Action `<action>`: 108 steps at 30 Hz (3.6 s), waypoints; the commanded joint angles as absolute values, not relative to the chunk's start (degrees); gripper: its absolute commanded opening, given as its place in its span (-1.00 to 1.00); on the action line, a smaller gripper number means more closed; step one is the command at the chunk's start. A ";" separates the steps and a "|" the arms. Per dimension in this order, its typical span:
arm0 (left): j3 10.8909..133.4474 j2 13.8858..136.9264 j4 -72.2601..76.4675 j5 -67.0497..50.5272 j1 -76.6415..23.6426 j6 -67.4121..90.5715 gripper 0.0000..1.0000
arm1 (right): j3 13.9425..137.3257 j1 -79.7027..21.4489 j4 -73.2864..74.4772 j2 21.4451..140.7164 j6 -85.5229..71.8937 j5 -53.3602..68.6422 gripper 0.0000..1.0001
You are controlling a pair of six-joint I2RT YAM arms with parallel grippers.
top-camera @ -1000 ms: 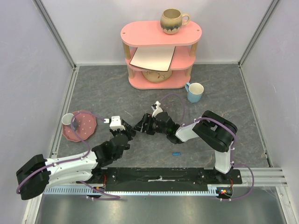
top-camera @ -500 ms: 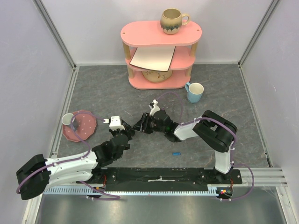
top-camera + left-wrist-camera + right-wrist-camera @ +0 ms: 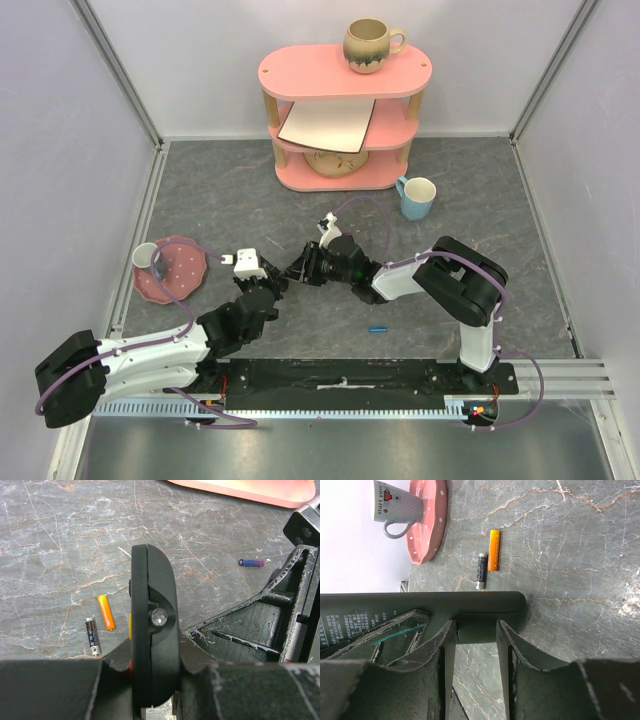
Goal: Load the batteries into the remote control
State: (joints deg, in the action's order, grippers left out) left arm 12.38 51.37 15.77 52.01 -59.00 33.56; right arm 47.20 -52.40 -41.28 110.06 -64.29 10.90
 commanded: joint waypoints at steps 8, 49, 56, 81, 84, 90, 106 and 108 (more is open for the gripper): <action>13.45 53.17 13.89 46.41 -60.73 33.13 -0.96 | 45.27 -54.14 -31.02 113.38 -61.43 10.28 -0.14; 14.50 54.32 11.25 48.69 -60.64 34.98 -0.96 | 41.05 -53.26 -35.86 111.88 -60.73 13.27 -0.17; 15.03 54.93 10.37 49.39 -60.64 35.16 -0.96 | 39.99 -53.00 -37.61 111.36 -61.00 13.62 -0.17; 15.03 55.29 8.52 48.69 -60.64 39.63 -0.96 | 36.12 -52.03 -34.11 98.54 -54.24 8.62 0.52; 13.81 52.65 9.93 46.85 -60.65 40.78 -0.96 | 36.30 -52.12 -30.25 94.59 -50.55 7.91 0.61; 10.29 43.52 15.38 40.61 -60.21 41.31 -0.96 | 38.67 -52.73 -18.21 84.66 -41.49 4.75 0.64; 8.88 35.40 28.80 1.55 -44.57 47.11 -0.96 | 43.15 -53.00 2.09 61.44 -24.71 -2.11 0.62; 8.96 37.69 32.24 -4.54 -41.06 48.42 -0.96 | 43.50 -53.00 2.98 59.07 -23.12 -2.72 0.62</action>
